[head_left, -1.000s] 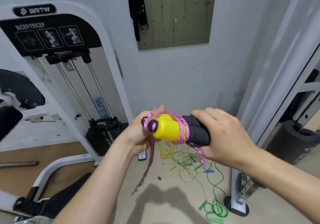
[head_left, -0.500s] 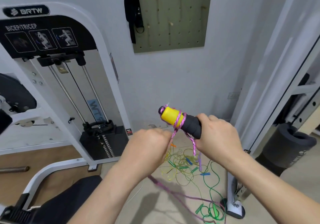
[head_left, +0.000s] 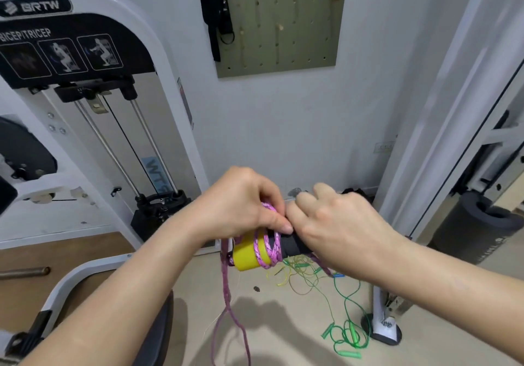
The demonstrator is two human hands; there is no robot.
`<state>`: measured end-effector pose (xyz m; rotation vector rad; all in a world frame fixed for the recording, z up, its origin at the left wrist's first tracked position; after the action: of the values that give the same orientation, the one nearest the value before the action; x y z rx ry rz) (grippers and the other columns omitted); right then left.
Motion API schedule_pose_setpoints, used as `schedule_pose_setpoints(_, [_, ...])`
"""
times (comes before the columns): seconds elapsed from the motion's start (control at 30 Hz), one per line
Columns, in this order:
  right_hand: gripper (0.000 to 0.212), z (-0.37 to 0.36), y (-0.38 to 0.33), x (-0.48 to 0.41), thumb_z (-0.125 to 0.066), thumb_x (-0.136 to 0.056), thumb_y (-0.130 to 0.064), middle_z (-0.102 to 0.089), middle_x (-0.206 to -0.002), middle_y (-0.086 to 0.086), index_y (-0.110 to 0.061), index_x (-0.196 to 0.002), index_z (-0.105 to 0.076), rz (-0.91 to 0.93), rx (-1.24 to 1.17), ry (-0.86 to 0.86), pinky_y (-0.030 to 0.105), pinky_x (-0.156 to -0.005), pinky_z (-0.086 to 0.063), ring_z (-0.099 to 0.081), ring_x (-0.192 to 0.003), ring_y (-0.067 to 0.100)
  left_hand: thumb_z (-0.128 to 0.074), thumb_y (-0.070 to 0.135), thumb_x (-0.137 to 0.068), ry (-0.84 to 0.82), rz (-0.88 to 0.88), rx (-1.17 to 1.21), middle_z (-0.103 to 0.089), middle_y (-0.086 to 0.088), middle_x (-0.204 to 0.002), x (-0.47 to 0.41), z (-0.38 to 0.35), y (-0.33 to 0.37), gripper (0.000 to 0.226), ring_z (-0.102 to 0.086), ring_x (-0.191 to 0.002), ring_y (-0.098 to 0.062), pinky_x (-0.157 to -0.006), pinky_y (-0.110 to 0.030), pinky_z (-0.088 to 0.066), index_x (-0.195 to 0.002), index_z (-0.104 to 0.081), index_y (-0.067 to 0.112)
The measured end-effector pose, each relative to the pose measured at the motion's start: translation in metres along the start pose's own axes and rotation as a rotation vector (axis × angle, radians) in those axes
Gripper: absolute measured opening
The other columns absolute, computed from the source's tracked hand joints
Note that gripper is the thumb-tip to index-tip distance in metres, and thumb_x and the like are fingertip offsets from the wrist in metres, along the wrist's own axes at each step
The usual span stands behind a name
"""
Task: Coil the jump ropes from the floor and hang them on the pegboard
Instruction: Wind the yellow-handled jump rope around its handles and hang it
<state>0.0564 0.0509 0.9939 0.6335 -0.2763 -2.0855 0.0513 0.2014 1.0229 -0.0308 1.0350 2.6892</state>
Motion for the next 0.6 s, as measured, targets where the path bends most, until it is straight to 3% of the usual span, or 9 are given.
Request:
schedule_pose_setpoints(0.07, [0.024,0.008,0.007,-0.002,-0.036,-0.074,-0.011,-0.05,-0.066,-0.001,-0.016,-0.077,-0.059,0.003,-0.023,0.08,0.025,-0.04,-0.011,-0.047,-0.058,0.02,-0.089,0.024,-0.055,-0.009,0.075,0.225,-0.058,-0.004,-0.054,-0.006,0.004,-0.011,0.025,-0.048,-0.052,-0.013,-0.053,-0.025,-0.037,-0.065,-0.069,0.012])
schedule_pose_setpoints(0.13, [0.029,0.009,0.011,0.0,-0.033,-0.078,-0.01,-0.051,-0.069,-0.001,-0.015,-0.082,-0.061,0.038,-0.052,0.137,0.027,-0.038,-0.019,-0.048,-0.062,0.021,-0.086,0.027,-0.051,-0.059,0.095,0.361,-0.056,-0.003,-0.053,-0.009,0.003,-0.019,0.029,-0.045,-0.054,-0.016,-0.054,-0.025,-0.034,-0.066,-0.068,0.009])
schedule_pose_setpoints(0.23, [0.028,0.004,0.014,0.004,-0.039,-0.079,-0.009,-0.05,-0.072,0.0,-0.014,-0.09,-0.064,0.071,-0.098,0.213,0.03,-0.039,-0.031,-0.048,-0.063,0.022,-0.085,0.026,-0.054,-0.139,0.094,0.46,-0.055,0.002,-0.051,-0.011,-0.004,-0.025,0.025,-0.043,-0.052,-0.016,-0.051,-0.023,-0.033,-0.065,-0.068,0.01])
schedule_pose_setpoints(0.33, [0.024,-0.006,0.021,0.007,-0.057,-0.074,-0.014,-0.051,-0.072,0.002,-0.012,-0.096,-0.067,0.027,-0.142,0.294,0.035,-0.048,-0.038,-0.048,-0.063,0.025,-0.088,0.015,-0.057,-0.125,0.091,0.552,-0.06,0.006,-0.053,-0.017,-0.012,-0.032,0.02,-0.051,-0.049,-0.004,-0.05,-0.014,-0.04,-0.059,-0.069,0.017])
schedule_pose_setpoints(0.47, [0.031,-0.019,0.018,0.011,-0.062,-0.068,-0.023,-0.053,-0.073,0.003,-0.01,-0.096,-0.068,-0.154,-0.319,0.375,0.037,-0.059,-0.04,-0.048,-0.064,0.028,-0.093,0.039,-0.046,-0.116,0.145,0.804,-0.067,0.005,-0.059,-0.016,-0.018,-0.039,0.031,-0.061,-0.052,-0.003,-0.053,-0.015,-0.049,-0.058,-0.073,0.018])
schedule_pose_setpoints(0.5, [0.031,-0.021,0.018,0.011,-0.06,-0.068,-0.024,-0.054,-0.073,0.003,-0.01,-0.094,-0.068,-0.233,-0.395,0.4,0.037,-0.059,-0.04,-0.048,-0.063,0.029,-0.09,0.03,-0.054,-0.065,0.189,0.863,-0.067,0.005,-0.056,-0.013,-0.021,-0.039,0.022,-0.061,-0.05,-0.003,-0.05,-0.015,-0.05,-0.052,-0.073,0.017])
schedule_pose_setpoints(0.57, [0.033,-0.026,0.018,0.011,-0.057,-0.069,-0.031,-0.056,-0.073,0.003,-0.01,-0.093,-0.068,-0.384,-0.533,0.422,0.039,-0.058,-0.044,-0.051,-0.064,0.029,-0.062,0.002,-0.082,0.116,0.311,0.986,-0.06,0.005,-0.043,-0.008,-0.031,-0.045,0.047,-0.056,-0.038,-0.004,-0.039,-0.017,-0.045,-0.037,-0.066,0.017])
schedule_pose_setpoints(0.6, [0.036,-0.028,0.017,0.01,-0.058,-0.069,-0.034,-0.058,-0.074,0.002,-0.011,-0.094,-0.068,-0.446,-0.59,0.411,0.039,-0.058,-0.046,-0.053,-0.066,0.028,-0.053,-0.004,-0.085,0.163,0.32,0.997,-0.055,0.005,-0.039,-0.004,-0.036,-0.043,0.055,-0.05,-0.034,-0.006,-0.034,-0.017,-0.039,-0.037,-0.065,0.019])
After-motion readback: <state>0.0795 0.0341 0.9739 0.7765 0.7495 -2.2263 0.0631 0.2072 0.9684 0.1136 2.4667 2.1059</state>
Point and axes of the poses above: each hand's wrist, its own x-axis away from the middle knuckle, its own z-axis out of the back of the hand, y = z × x, the point moved 3 cm from there along -x, towards the middle knuckle
